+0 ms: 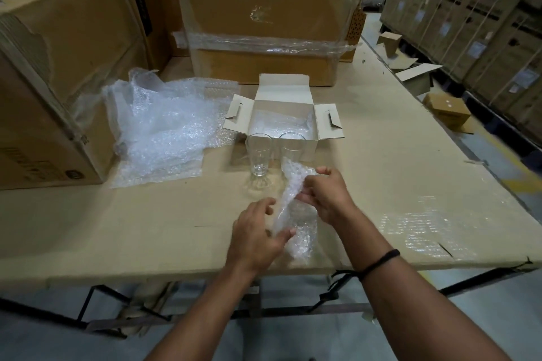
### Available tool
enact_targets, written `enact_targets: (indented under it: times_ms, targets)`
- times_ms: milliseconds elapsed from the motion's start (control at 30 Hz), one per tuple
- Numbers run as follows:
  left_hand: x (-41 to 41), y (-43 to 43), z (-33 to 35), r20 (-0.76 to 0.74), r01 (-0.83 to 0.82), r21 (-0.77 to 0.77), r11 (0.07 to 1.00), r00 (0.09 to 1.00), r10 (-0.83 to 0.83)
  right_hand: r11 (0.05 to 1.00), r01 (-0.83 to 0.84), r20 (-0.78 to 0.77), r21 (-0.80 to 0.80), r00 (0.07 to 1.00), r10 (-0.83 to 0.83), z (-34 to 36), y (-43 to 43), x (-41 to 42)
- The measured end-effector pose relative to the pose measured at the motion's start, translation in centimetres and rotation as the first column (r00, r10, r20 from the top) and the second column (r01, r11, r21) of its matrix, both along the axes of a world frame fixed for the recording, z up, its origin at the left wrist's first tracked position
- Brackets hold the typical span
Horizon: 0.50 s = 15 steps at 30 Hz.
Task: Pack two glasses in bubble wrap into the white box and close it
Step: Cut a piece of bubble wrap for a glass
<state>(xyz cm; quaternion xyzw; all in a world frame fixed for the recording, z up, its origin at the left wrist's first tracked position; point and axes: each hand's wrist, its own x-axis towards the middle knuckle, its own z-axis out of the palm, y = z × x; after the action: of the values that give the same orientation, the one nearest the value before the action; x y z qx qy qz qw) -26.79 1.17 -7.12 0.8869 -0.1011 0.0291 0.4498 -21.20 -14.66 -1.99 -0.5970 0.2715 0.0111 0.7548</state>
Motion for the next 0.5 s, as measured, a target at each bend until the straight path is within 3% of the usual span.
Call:
enact_targets:
  times_ms: [100, 167, 233, 300, 367, 433, 500]
  targets:
    - [0.2, -0.4, -1.2, 0.16, 0.159, 0.129, 0.979, 0.971, -0.179, 1.0, 0.008, -0.023, 0.008, 1.0, -0.008, -0.5, -1.5, -0.5]
    - [0.5, -0.3, -1.6, 0.198, 0.143, 0.317, 0.938, 0.957, -0.212, 0.97, -0.047, -0.037, -0.238, 0.999, 0.039, -1.2, -2.7, -0.9]
    - [0.7, -0.3, -1.3, 0.159, 0.115, 0.445, 0.888, 0.966, -0.204, 0.753, -0.11, -0.044, -0.648, 0.993, 0.107, -2.0, -3.6, -1.5]
    - [0.9, -0.2, -0.7, 0.08, 0.155, 0.518, 0.841, 0.97, -0.228, 0.503, -0.018, 0.042, -0.864, 0.993, 0.107, -2.6, -3.7, -2.0]
    - [0.9, -0.1, -0.3, 0.01, 0.215, 0.515, 0.83, 0.966, -0.257, 0.415, 0.093, 0.177, -0.905, 0.97, 0.169, -2.7, -3.2, -2.4]
    - [1.0, 0.0, -0.1, -0.019, 0.208, 0.452, 0.868, 0.975, -0.223, 0.311, 0.126, 0.236, -0.942, 0.908, 0.347, -3.0, -2.7, -2.6]
    - [0.9, -0.1, 0.1, -0.041, 0.145, 0.452, 0.88, 0.989, -0.142, 0.0, 0.123, 0.099, -0.992, 0.797, 0.596, -3.4, -2.9, -2.2]
